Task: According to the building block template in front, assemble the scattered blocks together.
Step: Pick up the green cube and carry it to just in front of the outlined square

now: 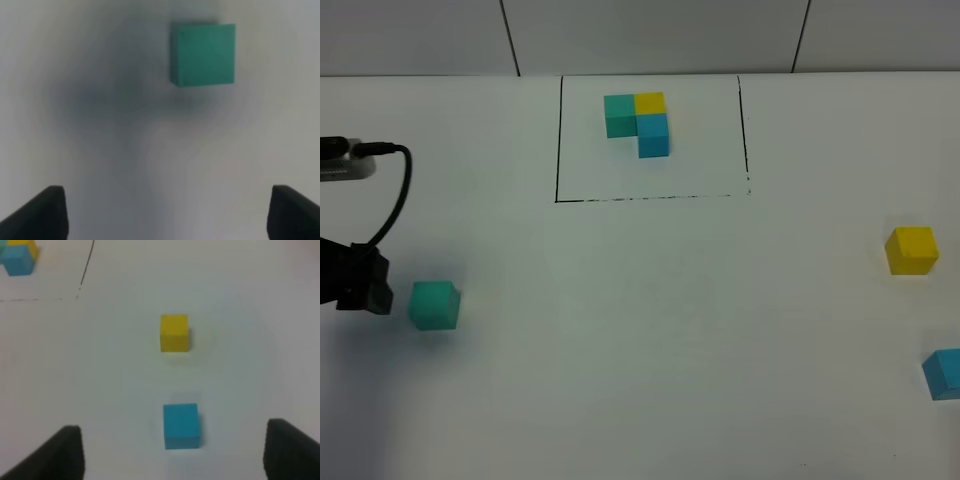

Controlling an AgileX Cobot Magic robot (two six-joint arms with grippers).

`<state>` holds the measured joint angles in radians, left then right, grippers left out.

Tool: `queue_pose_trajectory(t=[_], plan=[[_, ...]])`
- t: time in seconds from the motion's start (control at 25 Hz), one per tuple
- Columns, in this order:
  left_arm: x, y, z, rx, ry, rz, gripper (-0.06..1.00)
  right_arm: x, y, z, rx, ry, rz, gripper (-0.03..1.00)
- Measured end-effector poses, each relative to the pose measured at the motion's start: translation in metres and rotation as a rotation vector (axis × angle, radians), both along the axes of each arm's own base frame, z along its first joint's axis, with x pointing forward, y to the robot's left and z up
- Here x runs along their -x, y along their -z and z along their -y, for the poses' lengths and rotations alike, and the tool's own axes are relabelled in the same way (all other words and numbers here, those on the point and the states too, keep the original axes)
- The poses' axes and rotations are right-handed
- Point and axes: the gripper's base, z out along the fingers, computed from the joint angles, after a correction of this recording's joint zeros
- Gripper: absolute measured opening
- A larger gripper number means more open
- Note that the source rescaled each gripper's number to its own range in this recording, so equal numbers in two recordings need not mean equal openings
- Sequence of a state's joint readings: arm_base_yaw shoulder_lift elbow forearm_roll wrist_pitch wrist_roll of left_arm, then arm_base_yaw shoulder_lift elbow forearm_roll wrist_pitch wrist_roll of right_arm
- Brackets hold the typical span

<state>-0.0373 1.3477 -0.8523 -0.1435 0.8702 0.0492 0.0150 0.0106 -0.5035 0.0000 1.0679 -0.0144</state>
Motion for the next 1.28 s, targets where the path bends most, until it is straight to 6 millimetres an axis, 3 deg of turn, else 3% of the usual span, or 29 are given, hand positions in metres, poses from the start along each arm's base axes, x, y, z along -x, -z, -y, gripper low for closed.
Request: queue_pose_trajectory(t=[0.36, 0.76, 1.28], plan=[[-0.02, 0.023, 0.022, -0.038, 0.029, 0.026, 0.96, 0.0, 0.0, 0.0, 0.001, 0.0, 0.0, 0.51], [-0.033, 0.058, 0.027, -0.043, -0.04, -0.083, 0.96, 0.0, 0.0, 0.0, 0.002, -0.001, 0.0, 0.51], [-0.051, 0.095, 0.03, -0.033, -0.09, -0.084, 0.94, 0.0, 0.0, 0.0, 0.001, 0.0, 0.0, 0.51]])
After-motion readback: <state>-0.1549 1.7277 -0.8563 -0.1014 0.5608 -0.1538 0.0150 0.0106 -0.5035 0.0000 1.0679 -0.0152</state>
